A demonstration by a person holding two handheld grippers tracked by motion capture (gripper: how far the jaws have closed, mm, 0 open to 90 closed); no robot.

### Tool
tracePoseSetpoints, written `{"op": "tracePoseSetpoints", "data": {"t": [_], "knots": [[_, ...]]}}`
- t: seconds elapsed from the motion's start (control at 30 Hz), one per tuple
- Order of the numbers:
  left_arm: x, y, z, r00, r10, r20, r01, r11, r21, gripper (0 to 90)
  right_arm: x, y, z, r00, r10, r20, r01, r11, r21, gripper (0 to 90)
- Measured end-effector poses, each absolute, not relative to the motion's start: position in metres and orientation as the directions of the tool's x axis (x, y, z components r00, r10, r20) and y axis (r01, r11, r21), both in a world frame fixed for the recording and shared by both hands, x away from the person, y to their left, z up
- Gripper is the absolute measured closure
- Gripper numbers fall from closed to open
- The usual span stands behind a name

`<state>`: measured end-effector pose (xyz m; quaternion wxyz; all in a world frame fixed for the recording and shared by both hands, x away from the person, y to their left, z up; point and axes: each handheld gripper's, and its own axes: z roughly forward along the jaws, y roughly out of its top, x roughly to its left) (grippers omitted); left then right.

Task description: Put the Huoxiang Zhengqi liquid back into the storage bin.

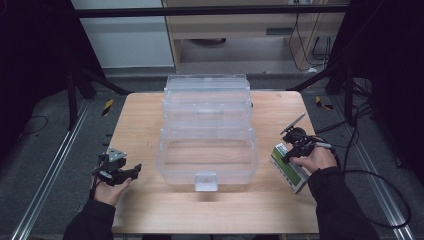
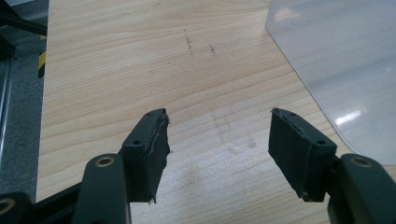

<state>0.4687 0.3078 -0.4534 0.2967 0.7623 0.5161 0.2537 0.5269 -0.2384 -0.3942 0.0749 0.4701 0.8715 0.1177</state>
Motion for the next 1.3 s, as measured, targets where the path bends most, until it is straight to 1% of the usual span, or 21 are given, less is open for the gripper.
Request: {"op": "tracePoseSetpoints", "data": {"t": [0.13, 0.37, 0.57, 0.93, 1.3], "knots": [[0.469, 0.308, -0.454, 0.338, 0.938, 0.08, 0.639, -0.291, 0.712, 37.0, 0.528, -0.238, -0.393, -0.538, 0.843, -0.015, 0.812, 0.522, 0.26, 62.6], [0.469, 0.308, -0.453, 0.336, 0.938, 0.078, 0.638, -0.288, 0.714, 37.0, 0.527, -0.233, -0.391, -0.549, 0.835, -0.027, 0.807, 0.539, 0.243, 63.3], [0.469, 0.308, -0.453, 0.338, 0.938, 0.078, 0.638, -0.289, 0.714, 37.0, 0.523, -0.231, -0.378, -0.57, 0.822, -0.025, 0.791, 0.556, 0.255, 63.4], [0.469, 0.308, -0.453, 0.34, 0.937, 0.077, 0.637, -0.29, 0.714, 36.9, 0.515, -0.23, -0.349, -0.608, 0.794, -0.033, 0.755, 0.59, 0.287, 63.5], [0.469, 0.308, -0.453, 0.339, 0.938, 0.078, 0.639, -0.29, 0.713, 36.9, 0.506, -0.228, -0.318, -0.64, 0.766, -0.07, 0.7, 0.618, 0.358, 63.7]]}}
